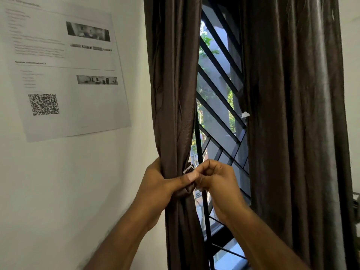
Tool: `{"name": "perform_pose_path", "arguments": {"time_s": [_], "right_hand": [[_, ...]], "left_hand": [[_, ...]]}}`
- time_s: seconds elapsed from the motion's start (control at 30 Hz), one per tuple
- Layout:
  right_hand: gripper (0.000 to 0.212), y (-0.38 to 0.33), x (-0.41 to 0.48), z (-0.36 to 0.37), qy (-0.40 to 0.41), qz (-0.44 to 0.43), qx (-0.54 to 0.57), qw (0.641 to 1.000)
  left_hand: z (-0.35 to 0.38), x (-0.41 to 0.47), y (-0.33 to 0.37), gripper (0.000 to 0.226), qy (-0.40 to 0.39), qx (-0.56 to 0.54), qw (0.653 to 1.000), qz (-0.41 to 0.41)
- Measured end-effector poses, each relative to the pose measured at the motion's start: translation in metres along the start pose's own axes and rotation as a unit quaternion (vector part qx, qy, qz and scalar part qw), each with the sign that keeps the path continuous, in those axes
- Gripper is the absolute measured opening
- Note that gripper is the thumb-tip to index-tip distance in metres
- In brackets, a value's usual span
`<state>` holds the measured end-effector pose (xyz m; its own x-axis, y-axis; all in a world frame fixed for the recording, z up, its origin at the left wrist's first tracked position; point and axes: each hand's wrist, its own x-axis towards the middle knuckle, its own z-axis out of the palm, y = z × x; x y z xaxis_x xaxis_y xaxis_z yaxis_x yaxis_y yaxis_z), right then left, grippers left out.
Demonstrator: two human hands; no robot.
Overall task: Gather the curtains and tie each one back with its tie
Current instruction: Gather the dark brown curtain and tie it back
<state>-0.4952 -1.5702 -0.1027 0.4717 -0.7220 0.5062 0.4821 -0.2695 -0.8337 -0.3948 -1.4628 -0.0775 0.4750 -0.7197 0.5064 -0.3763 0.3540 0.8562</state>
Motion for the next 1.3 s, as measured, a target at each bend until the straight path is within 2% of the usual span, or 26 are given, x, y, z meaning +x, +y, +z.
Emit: {"name": "perform_pose_path", "arguments": {"time_s": [0.07, 0.2, 0.27, 0.43, 0.53, 0.63, 0.83, 0.93, 1.0, 1.07, 1.13, 1.3], "right_hand": [[0.029, -0.001, 0.003, 0.0, 0.004, 0.005, -0.016, 1.0], [0.018, -0.005, 0.006, -0.012, -0.101, 0.073, 0.067, 0.99], [0.016, -0.004, 0.01, -0.017, -0.123, 0.087, 0.063, 0.987], [0.027, -0.002, 0.019, -0.01, -0.043, 0.046, -0.025, 0.998], [0.014, -0.004, 0.019, -0.012, -0.061, 0.03, -0.04, 0.997], [0.003, -0.003, 0.02, -0.015, -0.063, 0.018, -0.074, 0.995], [0.012, -0.001, 0.026, -0.021, -0.021, 0.006, -0.163, 0.986], [0.018, -0.001, 0.031, -0.028, -0.028, 0.006, -0.218, 0.976], [0.023, -0.005, 0.034, -0.034, -0.039, -0.005, -0.26, 0.965], [0.027, -0.016, 0.039, -0.047, -0.028, -0.03, -0.309, 0.95], [0.027, -0.033, 0.048, -0.069, 0.013, -0.053, -0.343, 0.938], [0.013, -0.078, 0.08, -0.145, 0.135, -0.13, -0.294, 0.937]], "left_hand": [[0.002, 0.004, -0.003, 0.047, 0.038, 0.015, 0.999, 0.007], [-0.001, 0.01, -0.006, 0.034, 0.042, 0.029, 0.999, 0.011], [0.001, 0.012, -0.007, 0.025, 0.047, 0.048, 0.998, 0.019], [0.009, 0.017, -0.01, 0.026, 0.085, 0.053, 0.994, 0.033], [0.006, 0.02, -0.014, 0.031, 0.085, 0.038, 0.996, 0.016], [0.003, 0.022, -0.015, 0.046, 0.066, 0.038, 0.997, 0.007], [0.004, 0.019, -0.013, 0.06, 0.057, 0.049, 0.997, 0.029], [0.012, 0.019, -0.01, 0.068, 0.113, 0.072, 0.988, 0.071], [0.021, 0.018, -0.004, 0.071, 0.184, 0.132, 0.962, 0.149], [0.035, 0.017, 0.006, 0.064, 0.217, 0.18, 0.926, 0.251], [0.056, 0.019, 0.017, 0.053, 0.195, 0.179, 0.917, 0.299], [0.128, 0.064, 0.019, 0.037, 0.082, 0.139, 0.945, 0.285]]}}
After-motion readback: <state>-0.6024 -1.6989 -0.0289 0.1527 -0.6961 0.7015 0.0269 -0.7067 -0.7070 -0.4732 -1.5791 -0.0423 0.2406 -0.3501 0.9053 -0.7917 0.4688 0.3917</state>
